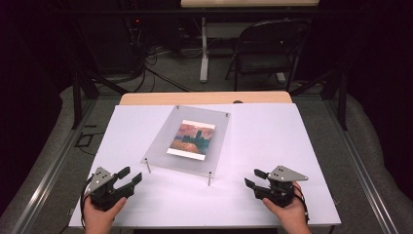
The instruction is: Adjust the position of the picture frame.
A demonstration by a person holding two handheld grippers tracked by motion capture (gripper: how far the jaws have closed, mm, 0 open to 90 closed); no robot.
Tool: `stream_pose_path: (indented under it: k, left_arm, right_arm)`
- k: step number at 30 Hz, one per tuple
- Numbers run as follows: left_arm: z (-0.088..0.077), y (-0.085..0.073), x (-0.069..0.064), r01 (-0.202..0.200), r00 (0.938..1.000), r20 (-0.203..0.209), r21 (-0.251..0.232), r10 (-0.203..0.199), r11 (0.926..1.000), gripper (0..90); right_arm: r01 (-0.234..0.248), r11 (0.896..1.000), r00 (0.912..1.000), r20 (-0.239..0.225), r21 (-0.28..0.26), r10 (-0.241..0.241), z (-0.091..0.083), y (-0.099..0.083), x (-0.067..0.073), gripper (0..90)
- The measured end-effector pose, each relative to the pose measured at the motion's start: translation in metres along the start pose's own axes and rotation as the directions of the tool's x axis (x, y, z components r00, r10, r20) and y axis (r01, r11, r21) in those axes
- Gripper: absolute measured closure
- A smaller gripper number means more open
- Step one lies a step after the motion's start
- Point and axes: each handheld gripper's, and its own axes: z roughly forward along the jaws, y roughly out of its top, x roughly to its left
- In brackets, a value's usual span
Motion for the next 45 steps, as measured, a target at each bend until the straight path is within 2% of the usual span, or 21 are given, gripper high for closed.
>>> stream_pose_path:
  k: [5, 11, 13, 16, 19, 23, 30, 36, 45]
  left_arm:
    - [0.013, 0.000, 0.008, 0.002, 1.0000, -0.004, 0.051, -0.002, 0.9987, 50.9]
    - [0.026, 0.001, 0.013, 0.009, 1.0000, -0.003, 0.082, -0.008, 0.9966, 54.5]
    - [0.033, 0.002, 0.015, 0.029, 0.9991, 0.026, 0.100, -0.032, 0.9946, 55.7]
    - [0.042, 0.001, 0.016, -0.009, 0.9998, 0.019, 0.125, 0.007, 0.9921, 56.9]
    - [0.050, 0.001, 0.017, -0.023, 0.9997, 0.017, 0.139, 0.020, 0.9900, 57.1]
    - [0.061, 0.002, 0.016, -0.021, 0.9994, 0.029, 0.158, 0.016, 0.9872, 59.8]
    - [0.070, 0.004, 0.015, -0.008, 0.9992, 0.040, 0.147, 0.002, 0.9891, 67.7]
    - [0.076, 0.005, 0.013, -0.030, 0.9993, 0.028, 0.148, 0.026, 0.9885, 74.9]
    - [0.079, 0.002, 0.014, -0.014, 0.9992, 0.040, 0.160, 0.008, 0.9870, 83.4]
  right_arm:
    - [-0.005, 1.000, 1.0000, 0.000, 0.002, 0.005, 0.000, 0.000, 0.000, 49.6]
    - [-0.022, 1.000, 0.9997, -0.005, 0.003, 0.022, 0.001, -0.001, -0.002, 49.4]
    - [-0.025, 1.000, 0.9996, -0.008, 0.005, 0.025, 0.001, -0.001, -0.002, 49.2]
    - [-0.043, 0.999, 0.9990, -0.009, -0.005, 0.043, 0.002, -0.001, -0.003, 48.6]
    - [-0.047, 0.999, 0.9988, -0.008, -0.003, 0.047, 0.001, -0.001, -0.004, 48.5]
    - [-0.056, 0.998, 0.9984, -0.007, -0.006, 0.056, 0.002, -0.002, -0.005, 48.3]
    - [-0.049, 0.999, 0.9988, -0.003, -0.003, 0.049, 0.002, -0.001, -0.004, 48.5]
    - [-0.047, 0.999, 0.9989, 0.000, -0.010, 0.047, 0.003, -0.001, -0.004, 48.9]
    - [-0.046, 0.999, 0.9989, -0.003, -0.013, 0.046, 0.004, 0.000, -0.002, 50.6]
